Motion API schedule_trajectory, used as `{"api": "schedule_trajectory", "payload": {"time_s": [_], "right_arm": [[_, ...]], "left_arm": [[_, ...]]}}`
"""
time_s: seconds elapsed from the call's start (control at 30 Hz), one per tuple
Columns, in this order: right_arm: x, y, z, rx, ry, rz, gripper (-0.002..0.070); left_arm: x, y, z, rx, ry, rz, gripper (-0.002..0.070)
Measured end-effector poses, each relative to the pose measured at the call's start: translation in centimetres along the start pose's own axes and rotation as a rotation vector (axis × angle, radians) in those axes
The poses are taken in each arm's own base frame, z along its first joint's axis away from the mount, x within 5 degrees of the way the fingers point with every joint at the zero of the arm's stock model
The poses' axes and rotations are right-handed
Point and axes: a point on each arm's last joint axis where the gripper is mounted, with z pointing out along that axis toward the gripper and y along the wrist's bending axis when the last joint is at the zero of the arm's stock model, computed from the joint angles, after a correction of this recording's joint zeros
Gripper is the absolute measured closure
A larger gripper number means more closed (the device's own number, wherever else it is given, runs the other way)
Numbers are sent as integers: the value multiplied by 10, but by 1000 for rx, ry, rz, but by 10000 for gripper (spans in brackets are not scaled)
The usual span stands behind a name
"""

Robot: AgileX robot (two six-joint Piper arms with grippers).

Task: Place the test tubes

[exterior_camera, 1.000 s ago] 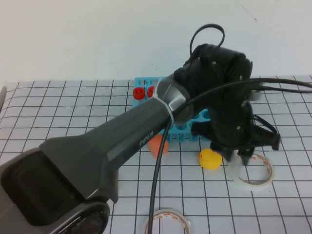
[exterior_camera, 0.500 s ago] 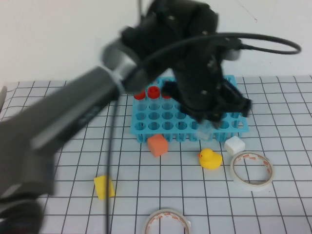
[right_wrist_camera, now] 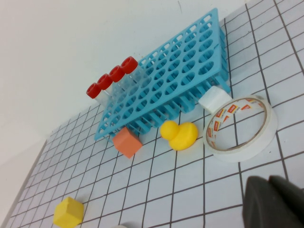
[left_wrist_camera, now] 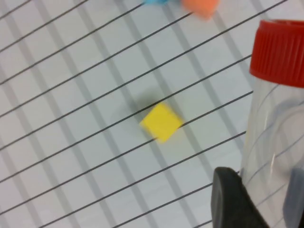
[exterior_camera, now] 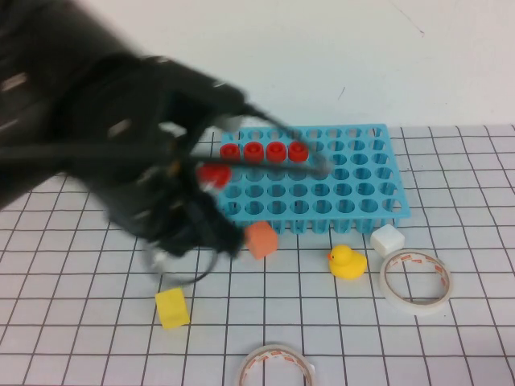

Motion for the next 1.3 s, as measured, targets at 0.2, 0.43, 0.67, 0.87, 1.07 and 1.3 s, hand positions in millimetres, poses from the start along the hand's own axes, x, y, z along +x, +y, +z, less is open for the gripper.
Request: {"api": "schedule_trajectory", "payload": {"time_s": [0.2, 0.43, 0.67, 0.87, 1.07, 1.3], "right_arm": [[0, 0, 0, 0, 0, 0, 678], [0, 0, 0, 0, 0, 0, 678], [0, 0, 0, 0, 0, 0, 678], [0, 0, 0, 0, 0, 0, 678], [-1, 1, 0, -8, -9, 22, 678], [-4, 7, 0, -81, -39, 203, 678]], "left_arm": [[38, 22, -19, -54, -117, -51, 466], [93, 26, -2, 15, -152, 114, 466], [152, 27, 14, 177, -542, 136, 466], [172, 21, 38, 257, -655, 99, 466], [165, 16, 44, 285, -682, 90, 466], [159, 9, 61, 324, -599, -14, 466]]}}
